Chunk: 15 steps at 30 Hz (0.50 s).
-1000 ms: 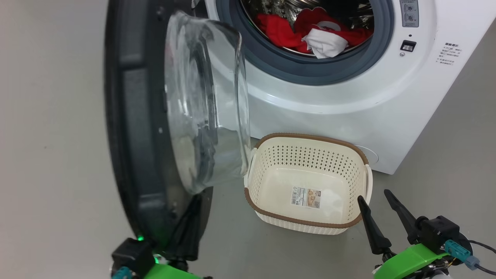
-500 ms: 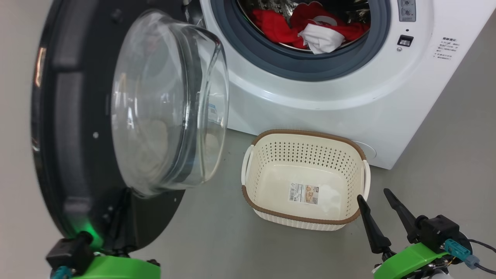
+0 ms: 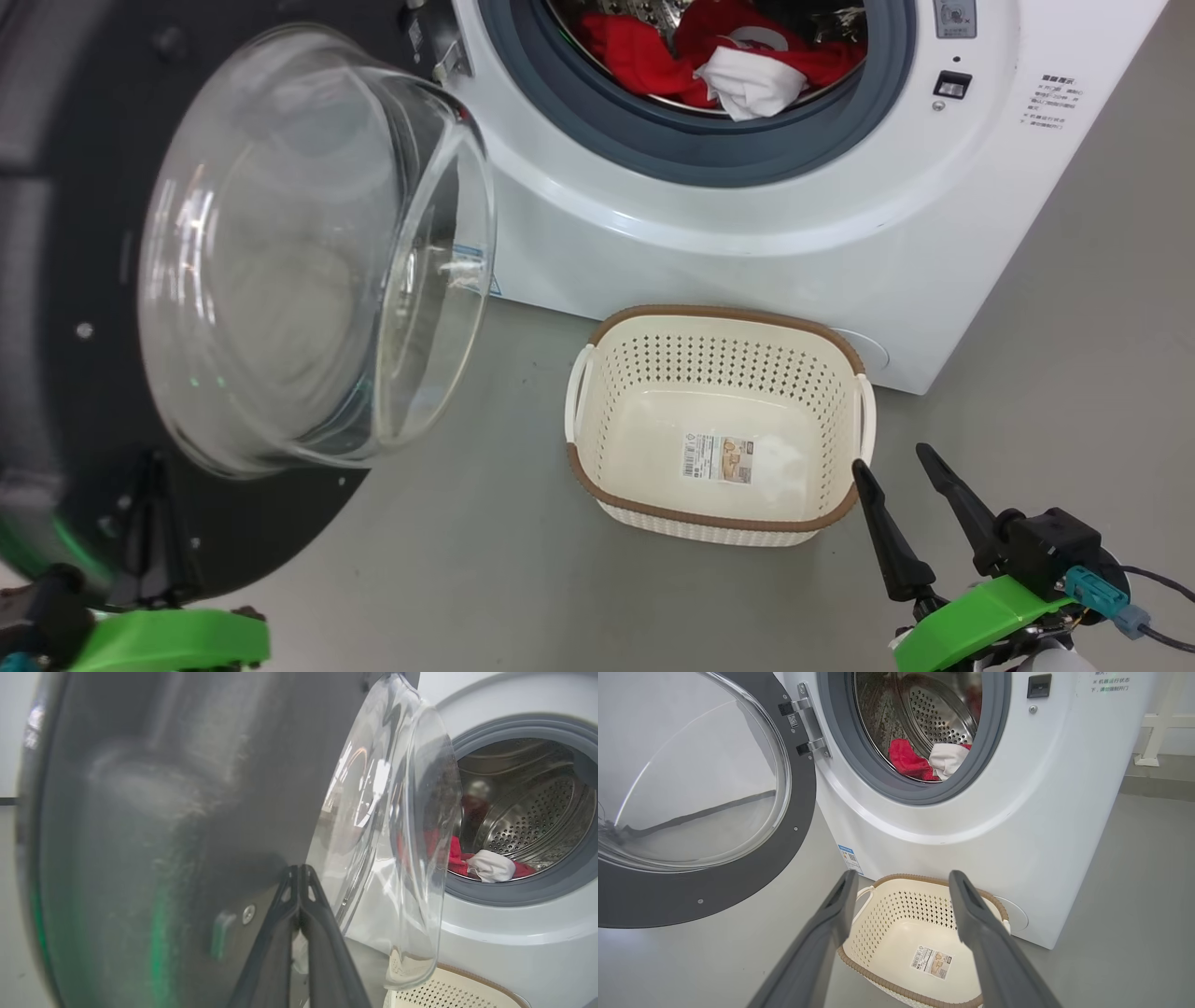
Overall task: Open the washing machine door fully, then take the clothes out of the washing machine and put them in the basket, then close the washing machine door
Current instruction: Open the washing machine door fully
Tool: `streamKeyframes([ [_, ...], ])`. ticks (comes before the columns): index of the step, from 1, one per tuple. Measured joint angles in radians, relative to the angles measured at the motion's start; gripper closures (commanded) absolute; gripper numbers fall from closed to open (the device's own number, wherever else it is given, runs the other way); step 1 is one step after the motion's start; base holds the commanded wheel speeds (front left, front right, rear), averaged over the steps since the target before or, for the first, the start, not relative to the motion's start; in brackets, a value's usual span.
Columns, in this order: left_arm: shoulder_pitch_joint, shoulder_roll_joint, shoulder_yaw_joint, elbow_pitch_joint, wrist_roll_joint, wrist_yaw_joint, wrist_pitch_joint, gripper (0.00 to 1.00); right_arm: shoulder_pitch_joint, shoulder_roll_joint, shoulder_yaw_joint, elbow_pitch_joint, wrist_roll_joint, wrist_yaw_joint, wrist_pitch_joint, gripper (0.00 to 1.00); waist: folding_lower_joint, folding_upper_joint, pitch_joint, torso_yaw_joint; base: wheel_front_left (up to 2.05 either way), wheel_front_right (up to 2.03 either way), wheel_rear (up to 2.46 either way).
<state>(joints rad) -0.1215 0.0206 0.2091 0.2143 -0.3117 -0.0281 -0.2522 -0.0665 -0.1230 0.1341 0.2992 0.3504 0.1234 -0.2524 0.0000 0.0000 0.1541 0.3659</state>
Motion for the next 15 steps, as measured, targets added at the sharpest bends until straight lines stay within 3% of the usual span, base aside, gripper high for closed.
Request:
streamKeyframes([
  [15,-0.122,0.009,0.221,0.093,0.094,-0.044,0.000,1.00,-0.004,-0.001,0.001,-0.009,0.000,0.000,0.000,0.00,0.0000,0.0000,0.028,-0.023,0.00,0.00,0.00],
])
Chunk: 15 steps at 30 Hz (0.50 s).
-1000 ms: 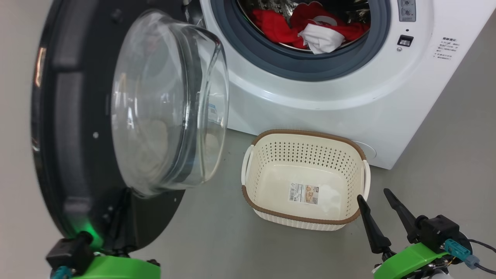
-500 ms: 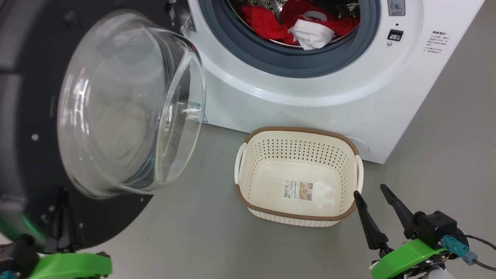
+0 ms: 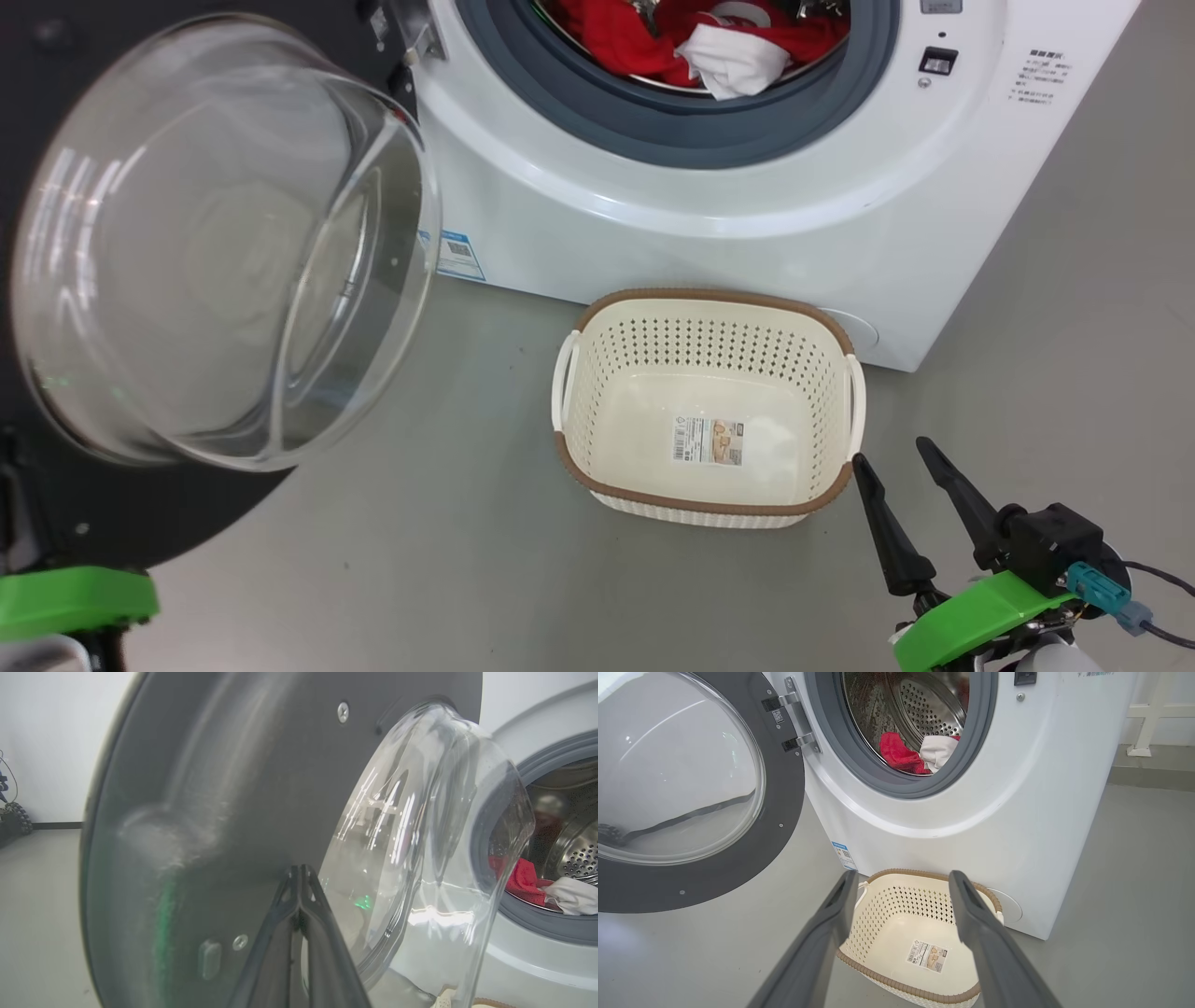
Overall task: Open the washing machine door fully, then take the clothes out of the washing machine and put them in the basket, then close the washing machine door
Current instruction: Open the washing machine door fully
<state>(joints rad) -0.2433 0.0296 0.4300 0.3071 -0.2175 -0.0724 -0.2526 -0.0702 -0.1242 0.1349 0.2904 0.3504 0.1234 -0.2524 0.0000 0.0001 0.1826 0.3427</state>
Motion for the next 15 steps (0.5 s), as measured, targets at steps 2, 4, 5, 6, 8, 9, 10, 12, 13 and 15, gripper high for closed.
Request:
streamKeyframes([
  [2,-0.023,0.010,0.023,0.015,0.012,-0.001,0.000,1.00,-0.002,-0.001,0.000,-0.001,0.000,0.000,0.000,0.00,0.0000,0.0000,0.008,-0.004,0.00,0.00,0.00],
  [4,-0.046,0.019,0.048,0.027,0.020,-0.007,0.000,1.00,-0.007,-0.002,0.000,-0.001,0.000,0.000,0.000,0.00,0.0000,0.0000,0.014,-0.008,0.00,0.00,0.00],
  [5,-0.055,0.021,0.060,0.031,0.026,-0.007,0.000,1.00,-0.013,-0.002,0.001,-0.001,0.000,0.000,0.000,0.00,0.0000,0.0000,0.017,-0.010,0.00,0.00,0.00],
  [6,-0.065,0.024,0.072,0.038,0.030,-0.007,-0.001,1.00,-0.020,-0.002,0.001,-0.001,0.000,0.000,0.000,0.00,0.0000,0.0000,0.020,-0.013,0.00,0.00,0.00],
  [8,-0.084,0.031,0.094,0.055,0.032,-0.008,-0.001,1.00,-0.025,-0.003,0.002,-0.003,0.000,0.000,0.000,0.00,0.0000,0.0000,0.028,-0.018,0.00,0.00,0.00],
  [9,-0.092,0.037,0.104,0.063,0.032,-0.008,-0.001,1.00,-0.026,-0.003,0.002,-0.003,0.000,0.000,0.000,0.00,0.0000,0.0000,0.032,-0.020,0.00,0.00,0.00],
  [10,-0.102,0.044,0.114,0.071,0.033,-0.008,-0.001,1.00,-0.027,-0.004,0.002,-0.003,0.000,0.000,0.000,0.00,0.0000,0.0000,0.037,-0.022,0.00,0.00,0.00],
  [12,-0.128,0.058,0.134,0.093,0.035,-0.009,-0.001,1.00,-0.037,-0.007,0.002,-0.004,0.000,0.000,0.000,0.00,0.0000,0.0000,0.048,-0.025,0.00,0.00,0.00],
  [13,-0.141,0.063,0.143,0.101,0.037,-0.009,-0.001,1.00,-0.042,-0.008,0.002,-0.006,0.000,0.000,0.000,0.00,0.0000,0.0000,0.053,-0.027,0.00,0.00,0.00],
  [15,-0.161,0.075,0.157,0.119,0.046,-0.010,-0.002,1.00,-0.051,-0.011,0.003,-0.008,0.000,0.000,0.000,0.00,0.0000,0.0000,0.065,-0.030,0.00,0.00,0.00],
])
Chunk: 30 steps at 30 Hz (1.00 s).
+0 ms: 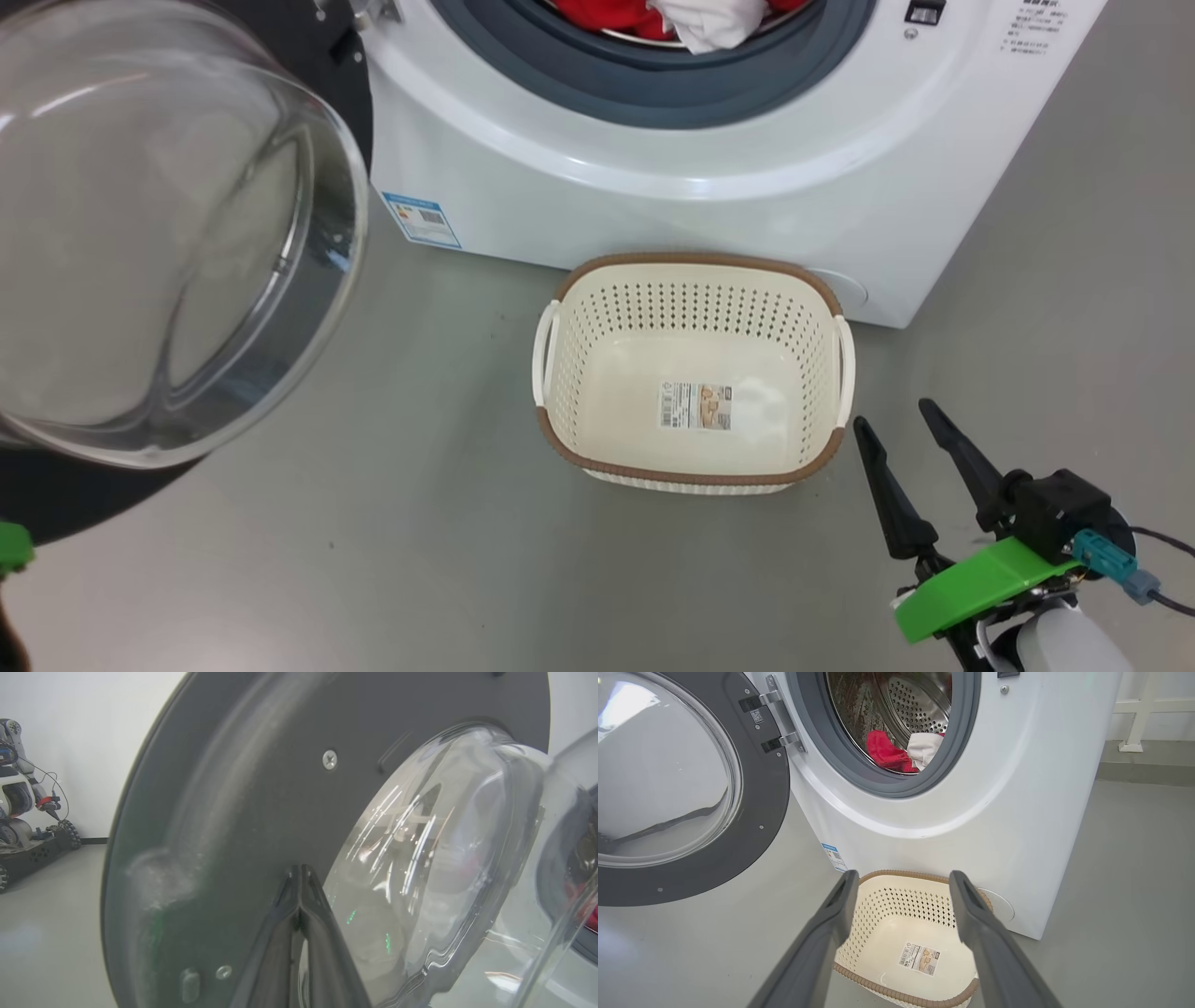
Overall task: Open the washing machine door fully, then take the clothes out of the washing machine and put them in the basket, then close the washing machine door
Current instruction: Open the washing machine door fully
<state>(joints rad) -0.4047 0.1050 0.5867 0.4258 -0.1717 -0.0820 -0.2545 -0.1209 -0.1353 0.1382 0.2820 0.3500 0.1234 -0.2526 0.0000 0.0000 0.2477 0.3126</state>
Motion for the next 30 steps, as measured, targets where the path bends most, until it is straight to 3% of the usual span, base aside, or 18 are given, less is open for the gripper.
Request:
streamKeyframes([
  [13,-0.092,0.031,0.077,0.089,0.029,-0.025,-0.003,1.00,-0.032,-0.014,0.000,-0.009,-0.001,0.000,0.000,0.00,0.0000,0.0000,0.064,-0.019,0.00,0.00,0.00],
  [30,-0.006,-0.028,0.052,0.063,0.064,-0.042,-0.003,1.00,-0.026,0.001,-0.006,-0.002,-0.001,0.000,0.000,0.00,0.0000,0.0000,-0.007,-0.012,0.00,0.00,0.00],
])
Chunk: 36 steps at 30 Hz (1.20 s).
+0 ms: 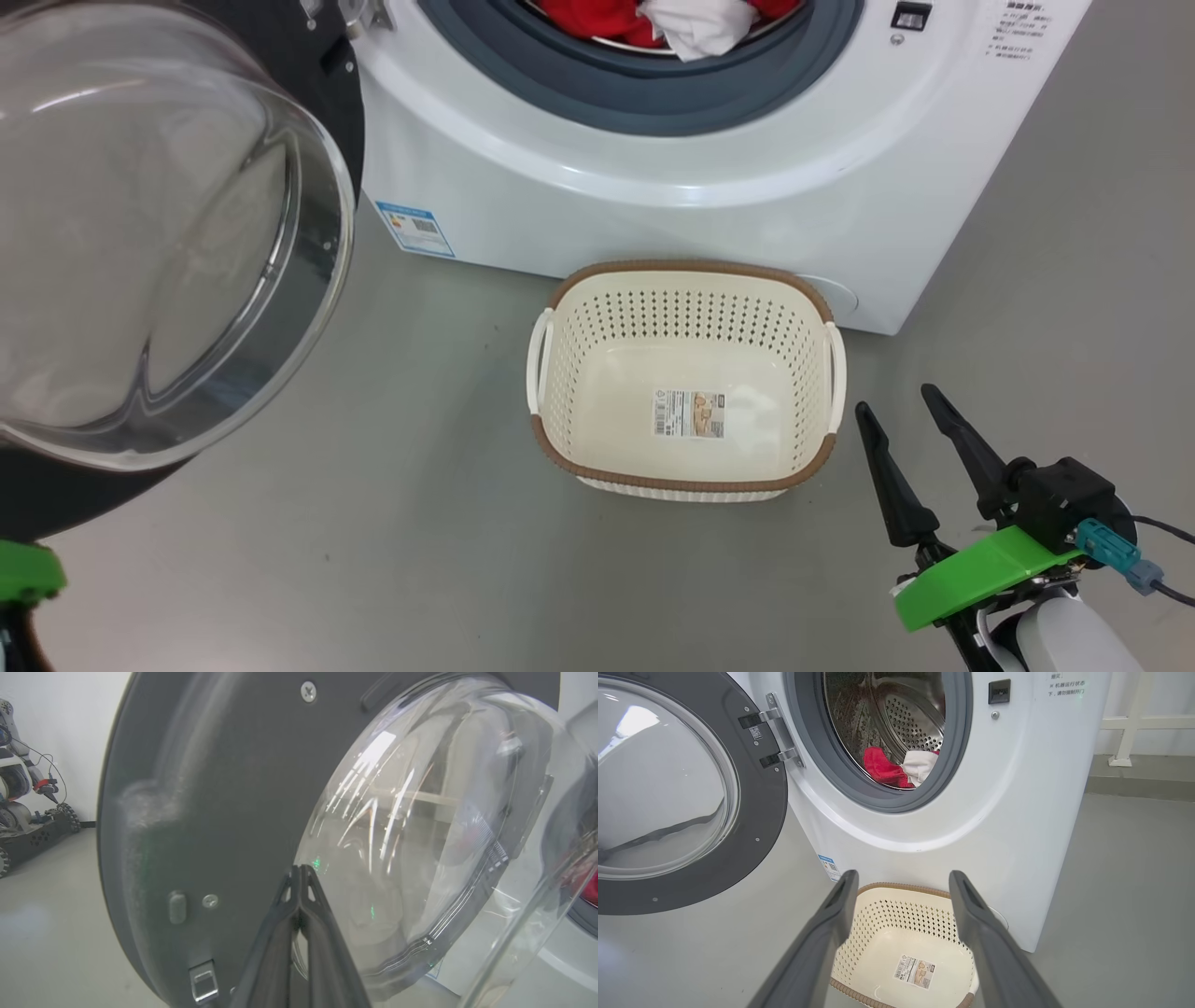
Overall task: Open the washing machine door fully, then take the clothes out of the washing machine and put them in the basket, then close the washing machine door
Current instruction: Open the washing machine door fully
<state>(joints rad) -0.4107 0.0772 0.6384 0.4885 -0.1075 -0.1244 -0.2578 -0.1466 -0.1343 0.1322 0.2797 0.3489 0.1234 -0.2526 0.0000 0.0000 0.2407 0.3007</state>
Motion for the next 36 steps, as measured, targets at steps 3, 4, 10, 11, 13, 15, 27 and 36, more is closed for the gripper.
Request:
streamKeyframes([
  [3,0.032,-0.008,-0.025,-0.021,0.001,-0.001,0.000,1.00,0.005,0.007,-0.003,0.002,-0.001,0.000,0.000,0.00,0.0000,0.0000,-0.017,0.001,0.00,0.00,0.00],
  [4,0.044,-0.010,-0.032,-0.032,0.001,-0.001,0.000,1.00,0.007,0.009,-0.004,0.002,-0.005,0.000,0.000,0.00,0.0000,0.0000,-0.023,0.002,0.00,0.00,0.00],
  [10,0.127,-0.033,-0.108,-0.089,-0.028,-0.001,0.000,0.70,0.029,0.018,-0.016,0.006,-0.007,0.000,-0.003,0.00,0.0000,0.0000,-0.060,0.000,0.00,0.00,0.00],
  [11,0.140,-0.034,-0.121,-0.098,-0.032,-0.001,0.000,0.61,0.031,0.019,-0.017,0.006,-0.007,0.000,-0.003,0.00,0.0000,0.0000,-0.065,-0.001,0.00,0.00,0.00],
  [13,0.165,-0.034,-0.151,-0.119,-0.041,-0.001,0.000,0.22,0.039,0.024,-0.021,0.005,-0.007,0.000,-0.003,0.00,0.0000,0.0000,-0.074,-0.005,0.00,0.00,0.00],
  [15,0.187,-0.035,-0.178,-0.136,-0.053,-0.001,0.001,0.00,0.043,0.027,-0.022,0.005,-0.007,0.000,-0.003,0.00,0.0000,0.0000,-0.079,-0.011,0.00,0.00,0.00],
  [27,0.280,-0.031,-0.337,-0.210,-0.136,-0.001,0.001,0.00,0.047,0.040,-0.059,-0.001,-0.007,0.000,-0.003,0.00,0.0000,0.0000,-0.097,-0.096,0.00,0.00,0.00],
  [36,0.308,-0.027,-0.430,-0.221,-0.155,-0.001,0.001,0.00,0.067,0.045,-0.092,-0.006,-0.007,0.000,-0.003,0.00,0.0000,0.0000,-0.108,-0.170,0.00,0.00,0.00],
])
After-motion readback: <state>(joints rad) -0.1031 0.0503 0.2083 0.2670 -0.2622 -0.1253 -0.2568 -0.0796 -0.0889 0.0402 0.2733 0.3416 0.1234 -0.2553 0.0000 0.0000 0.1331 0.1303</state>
